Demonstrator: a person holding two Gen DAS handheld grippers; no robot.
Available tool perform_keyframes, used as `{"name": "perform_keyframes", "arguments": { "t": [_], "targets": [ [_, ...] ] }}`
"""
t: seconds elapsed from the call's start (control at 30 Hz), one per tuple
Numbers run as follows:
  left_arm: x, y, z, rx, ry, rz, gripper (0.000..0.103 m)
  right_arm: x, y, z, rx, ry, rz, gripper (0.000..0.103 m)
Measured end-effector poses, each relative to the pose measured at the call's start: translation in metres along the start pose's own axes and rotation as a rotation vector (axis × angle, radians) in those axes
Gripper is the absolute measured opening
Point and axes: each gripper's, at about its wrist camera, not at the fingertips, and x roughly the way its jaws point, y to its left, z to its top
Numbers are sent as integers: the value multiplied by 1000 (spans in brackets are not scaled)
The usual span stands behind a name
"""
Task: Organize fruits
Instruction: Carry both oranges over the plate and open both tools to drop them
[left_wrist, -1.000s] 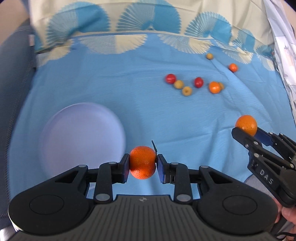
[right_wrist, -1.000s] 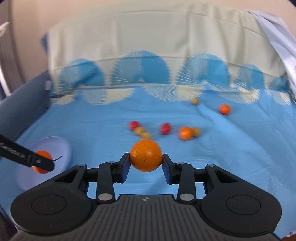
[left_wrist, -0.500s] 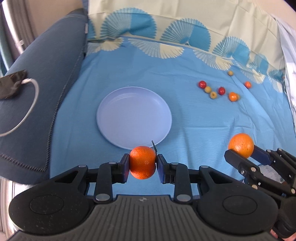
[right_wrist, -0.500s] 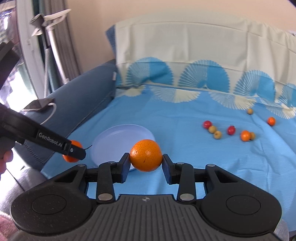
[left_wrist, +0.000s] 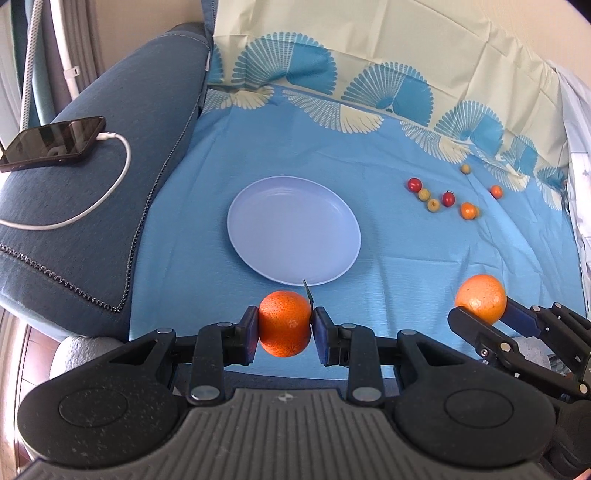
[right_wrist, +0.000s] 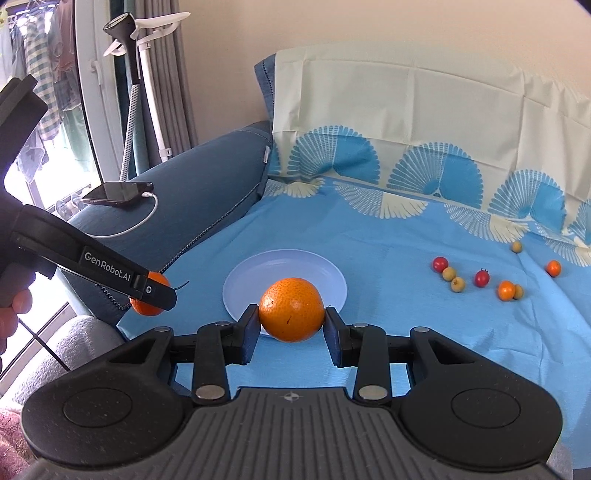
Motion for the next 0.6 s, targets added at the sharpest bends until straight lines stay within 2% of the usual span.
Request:
{"name": "perform_keyframes", "arguments": {
  "t": [0.6],
  "targets": [
    [1,8,5,-22,-14,-19,34,5,6,0,-11,9,-8,39]
  ]
}}
